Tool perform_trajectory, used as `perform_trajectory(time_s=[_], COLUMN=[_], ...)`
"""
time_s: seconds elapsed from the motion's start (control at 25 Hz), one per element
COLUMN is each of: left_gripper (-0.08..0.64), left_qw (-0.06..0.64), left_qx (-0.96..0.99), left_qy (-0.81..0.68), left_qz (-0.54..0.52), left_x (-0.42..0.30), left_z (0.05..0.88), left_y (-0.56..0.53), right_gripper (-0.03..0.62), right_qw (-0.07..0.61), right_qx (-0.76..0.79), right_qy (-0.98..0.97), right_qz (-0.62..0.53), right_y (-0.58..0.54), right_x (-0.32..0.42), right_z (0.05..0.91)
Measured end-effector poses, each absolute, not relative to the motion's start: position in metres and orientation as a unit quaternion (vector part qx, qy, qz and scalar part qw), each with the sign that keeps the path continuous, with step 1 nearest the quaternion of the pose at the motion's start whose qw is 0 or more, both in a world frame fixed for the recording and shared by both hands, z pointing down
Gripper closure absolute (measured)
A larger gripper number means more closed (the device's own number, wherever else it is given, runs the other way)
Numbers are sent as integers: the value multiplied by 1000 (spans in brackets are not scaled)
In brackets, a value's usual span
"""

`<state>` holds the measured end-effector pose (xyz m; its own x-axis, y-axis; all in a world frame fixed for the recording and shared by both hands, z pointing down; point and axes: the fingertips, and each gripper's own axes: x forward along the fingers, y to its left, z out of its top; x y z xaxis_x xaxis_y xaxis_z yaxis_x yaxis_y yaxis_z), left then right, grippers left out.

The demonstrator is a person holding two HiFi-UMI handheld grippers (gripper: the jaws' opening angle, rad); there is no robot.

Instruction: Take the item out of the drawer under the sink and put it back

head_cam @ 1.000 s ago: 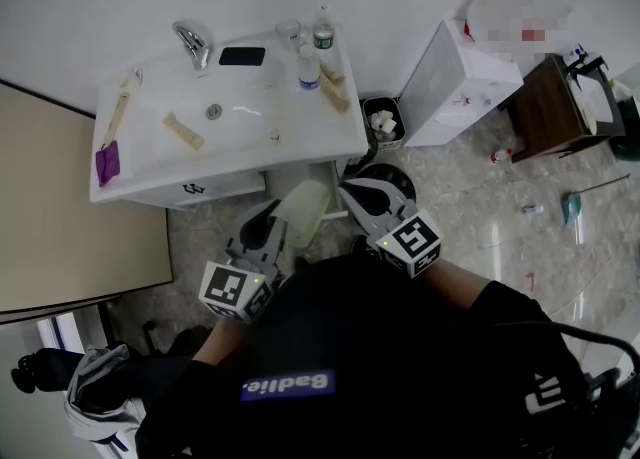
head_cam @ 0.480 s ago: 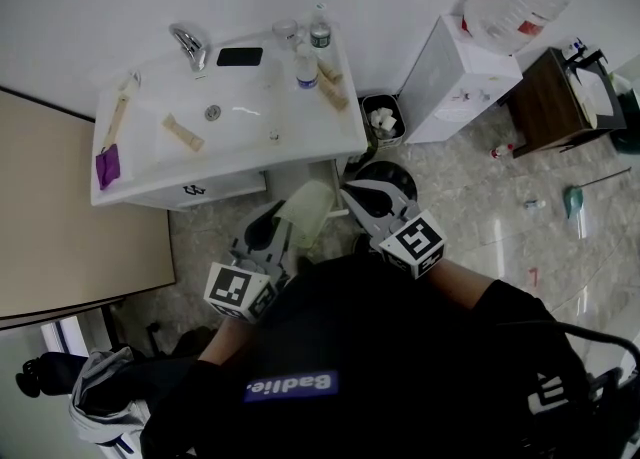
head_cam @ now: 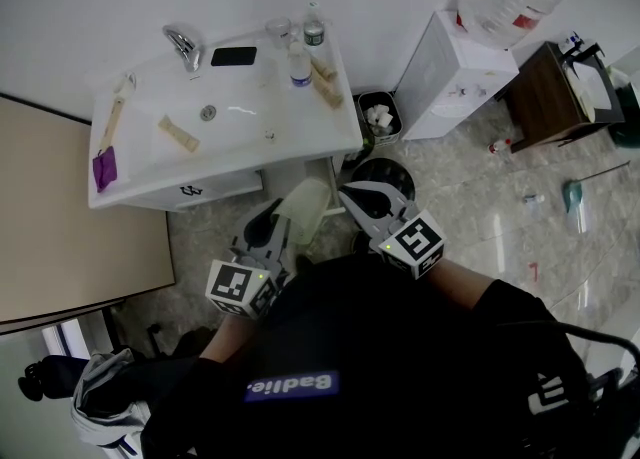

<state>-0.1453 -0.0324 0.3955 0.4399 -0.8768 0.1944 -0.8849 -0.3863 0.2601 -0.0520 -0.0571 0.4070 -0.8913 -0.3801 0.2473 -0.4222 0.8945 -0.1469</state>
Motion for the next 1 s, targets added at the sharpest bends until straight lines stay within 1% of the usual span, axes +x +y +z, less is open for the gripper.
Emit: perform_trajectory(time_s=[0.24, 0.64, 0.8, 1.0], left_gripper=[535, 535, 535, 535], left_qw=[187, 198, 204, 229], left_qx=[823, 819, 815, 804], left_qy=[-536, -534, -533, -527], left_qz=[30, 66, 101, 155], left_x=[-146, -142, -142, -142], left_z=[416, 451, 489, 548], left_y=[-42, -70, -85, -95], right_gripper=[597, 597, 597, 597], right_qw=[110, 114, 119, 128], right_qx=[212, 225, 236, 243], right_qy=[-965, -961, -956, -953], right_qz=[106, 117, 123, 127], right_y=[-57, -58, -60, -62], right_x=[-44, -20, -7, 7], right_z=[413, 418, 424, 430])
